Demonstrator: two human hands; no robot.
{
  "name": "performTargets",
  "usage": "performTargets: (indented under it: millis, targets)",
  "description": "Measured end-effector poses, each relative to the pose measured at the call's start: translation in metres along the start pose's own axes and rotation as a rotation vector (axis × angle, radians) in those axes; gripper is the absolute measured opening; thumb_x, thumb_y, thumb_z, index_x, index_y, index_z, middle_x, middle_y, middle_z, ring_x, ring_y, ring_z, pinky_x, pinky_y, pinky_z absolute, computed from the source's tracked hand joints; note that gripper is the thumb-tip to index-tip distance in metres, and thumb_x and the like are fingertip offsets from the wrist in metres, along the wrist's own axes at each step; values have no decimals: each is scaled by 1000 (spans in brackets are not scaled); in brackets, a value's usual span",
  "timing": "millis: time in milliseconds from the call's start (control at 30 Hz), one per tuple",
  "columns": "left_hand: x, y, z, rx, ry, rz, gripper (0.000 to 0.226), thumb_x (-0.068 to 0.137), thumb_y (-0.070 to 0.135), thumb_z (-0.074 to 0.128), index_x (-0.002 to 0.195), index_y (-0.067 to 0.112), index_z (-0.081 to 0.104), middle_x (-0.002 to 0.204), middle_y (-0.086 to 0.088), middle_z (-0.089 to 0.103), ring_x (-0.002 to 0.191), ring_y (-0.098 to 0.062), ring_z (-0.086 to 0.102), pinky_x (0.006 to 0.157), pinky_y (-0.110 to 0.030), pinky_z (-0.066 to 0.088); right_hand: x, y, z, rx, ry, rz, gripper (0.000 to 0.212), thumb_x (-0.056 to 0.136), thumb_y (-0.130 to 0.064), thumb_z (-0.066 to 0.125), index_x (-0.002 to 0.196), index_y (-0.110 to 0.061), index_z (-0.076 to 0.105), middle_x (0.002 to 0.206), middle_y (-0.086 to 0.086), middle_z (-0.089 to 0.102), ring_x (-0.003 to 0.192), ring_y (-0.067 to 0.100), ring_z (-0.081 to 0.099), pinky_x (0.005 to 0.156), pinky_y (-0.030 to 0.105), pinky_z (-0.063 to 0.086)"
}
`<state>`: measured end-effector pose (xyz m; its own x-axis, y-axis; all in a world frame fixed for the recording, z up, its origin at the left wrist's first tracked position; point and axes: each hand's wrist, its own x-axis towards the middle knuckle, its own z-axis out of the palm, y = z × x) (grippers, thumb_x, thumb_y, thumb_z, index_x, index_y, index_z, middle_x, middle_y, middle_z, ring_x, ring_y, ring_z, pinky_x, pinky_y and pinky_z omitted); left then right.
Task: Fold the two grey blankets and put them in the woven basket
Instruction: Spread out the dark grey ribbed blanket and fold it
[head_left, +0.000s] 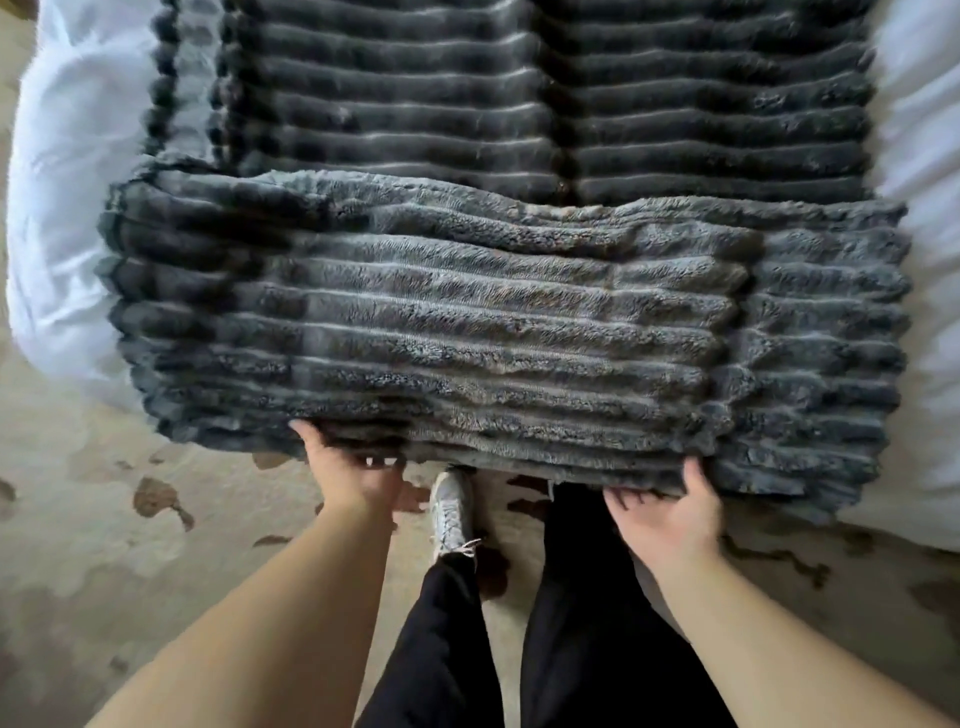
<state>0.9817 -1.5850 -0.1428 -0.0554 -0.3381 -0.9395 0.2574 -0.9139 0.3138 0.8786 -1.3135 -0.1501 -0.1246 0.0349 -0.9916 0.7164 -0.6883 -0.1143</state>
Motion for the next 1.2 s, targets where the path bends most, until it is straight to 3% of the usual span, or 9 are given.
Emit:
performTargets:
  millis: [200,300,400,533,667,833,1000,1133,1200]
  targets:
    - [-15,75,-14,-99,-81,-12,52,82,50,65,124,19,63,124,-12,64,116,-38,56,106,-60,34,-30,-4,2,72,73,-199,30,93,-30,53,118,-17,62,135,11,56,125,33,50,97,55,43]
    - [-48,101,-13,-46,-47,-2,27,84,34,64,107,22,71,108,-4,72,105,-28,62,108,-52,35,-67,-7,-2,11,159,-322,36,94,-24,48,129,-23,57,150,5,40,140,29,33,115,48,26]
    - [-85,121,-8,-122,-210,-25,37,82,35,65,115,17,66,112,-11,69,107,-33,59,106,-55,35,-111,-7,-3,-20,90,-449,40,97,-25,43,137,-26,49,154,4,33,142,26,29,117,39,25]
    - [-129,145,-2,-178,-397,-20,41,84,36,63,117,12,63,110,-15,70,106,-34,61,101,-52,41,-170,-16,4,121,-80,-535,32,91,-32,52,122,-29,59,136,2,56,127,25,49,107,42,36]
    - [-160,175,-7,-53,-433,124,21,92,30,53,97,15,66,80,-5,75,88,-22,66,97,-40,46,-209,-18,5,200,-222,-600,31,92,-24,51,121,-29,61,127,0,63,118,24,58,104,46,41]
    - [-185,193,-27,-53,-442,183,21,93,28,52,108,18,62,111,-5,68,106,-23,62,101,-41,44,-233,0,-18,241,-290,-599,36,94,-19,49,128,-27,57,132,2,60,123,26,54,106,47,38]
    - [-202,192,-51,-121,-438,151,24,94,34,51,86,18,65,77,-2,70,76,-20,65,92,-39,46,-235,21,-51,288,-267,-555,38,93,-18,51,130,-28,56,136,1,57,126,26,51,108,49,35]
    - [-203,192,-78,-157,-450,90,27,95,36,48,91,16,66,77,-7,73,81,-24,64,82,-40,47,-243,28,-73,297,-217,-537,20,93,-19,54,108,-28,63,132,-1,59,125,26,52,109,50,34]
    - [-205,193,-86,-182,-467,74,25,95,33,47,94,16,66,83,-6,73,85,-24,65,90,-42,46,-253,23,-78,298,-231,-556,21,92,-17,54,109,-28,62,133,0,58,125,27,52,110,50,34]
